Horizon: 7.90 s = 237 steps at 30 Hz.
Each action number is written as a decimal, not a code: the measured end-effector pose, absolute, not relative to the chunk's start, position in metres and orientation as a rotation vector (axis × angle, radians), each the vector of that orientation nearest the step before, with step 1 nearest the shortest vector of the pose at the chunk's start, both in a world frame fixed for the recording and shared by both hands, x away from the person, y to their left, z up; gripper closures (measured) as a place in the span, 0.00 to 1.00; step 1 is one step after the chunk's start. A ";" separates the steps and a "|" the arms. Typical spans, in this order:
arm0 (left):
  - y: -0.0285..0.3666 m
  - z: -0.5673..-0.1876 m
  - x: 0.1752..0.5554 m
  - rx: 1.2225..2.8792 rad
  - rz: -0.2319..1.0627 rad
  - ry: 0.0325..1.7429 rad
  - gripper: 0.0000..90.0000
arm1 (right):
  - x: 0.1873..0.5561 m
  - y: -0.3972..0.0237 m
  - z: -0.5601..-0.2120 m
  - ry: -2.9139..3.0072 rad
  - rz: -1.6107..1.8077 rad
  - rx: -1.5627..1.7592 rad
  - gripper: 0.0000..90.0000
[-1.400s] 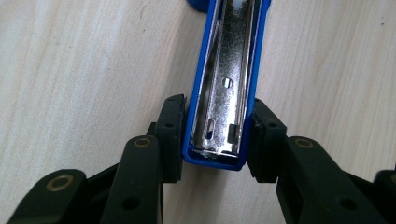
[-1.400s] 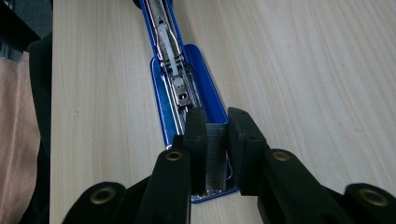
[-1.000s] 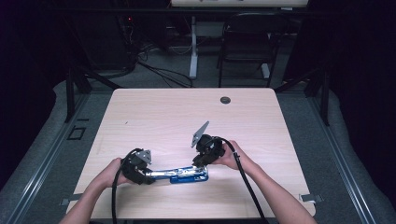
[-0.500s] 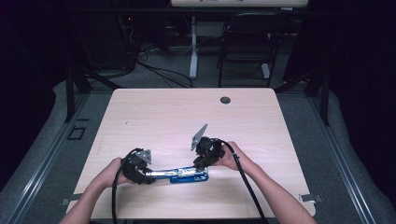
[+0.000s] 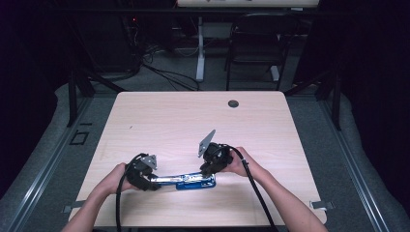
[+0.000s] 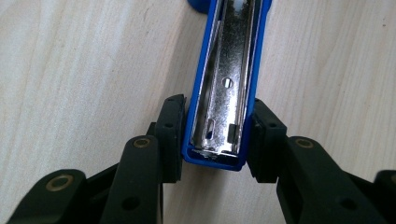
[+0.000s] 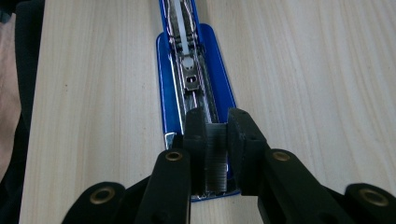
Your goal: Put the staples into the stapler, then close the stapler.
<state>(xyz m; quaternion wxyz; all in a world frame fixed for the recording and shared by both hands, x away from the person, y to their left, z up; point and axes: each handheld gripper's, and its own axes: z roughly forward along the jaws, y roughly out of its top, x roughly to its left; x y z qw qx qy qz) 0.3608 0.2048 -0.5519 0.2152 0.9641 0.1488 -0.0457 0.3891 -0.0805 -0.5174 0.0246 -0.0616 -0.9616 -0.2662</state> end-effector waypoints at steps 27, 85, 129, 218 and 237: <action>0.205 -0.553 0.361 2.675 -0.143 0.422 0.70 | 0.387 -0.079 -0.519 -2.961 -0.894 -0.140 0.87; 0.204 -0.551 0.361 2.676 -0.134 0.414 0.70 | 0.385 -0.080 -0.528 -2.972 -0.843 -0.068 0.86; 0.205 -0.537 0.356 2.644 -0.072 0.382 0.71 | 0.390 -0.085 -0.520 -2.931 -0.884 -0.351 0.83; 0.191 -0.500 0.354 2.570 -0.013 0.261 0.72 | 0.381 -0.042 -0.510 -2.836 -1.001 -0.358 0.96; 0.191 -0.500 0.353 2.559 -0.015 0.283 0.71 | 0.378 -0.013 -0.520 -2.808 -1.009 -0.321 0.97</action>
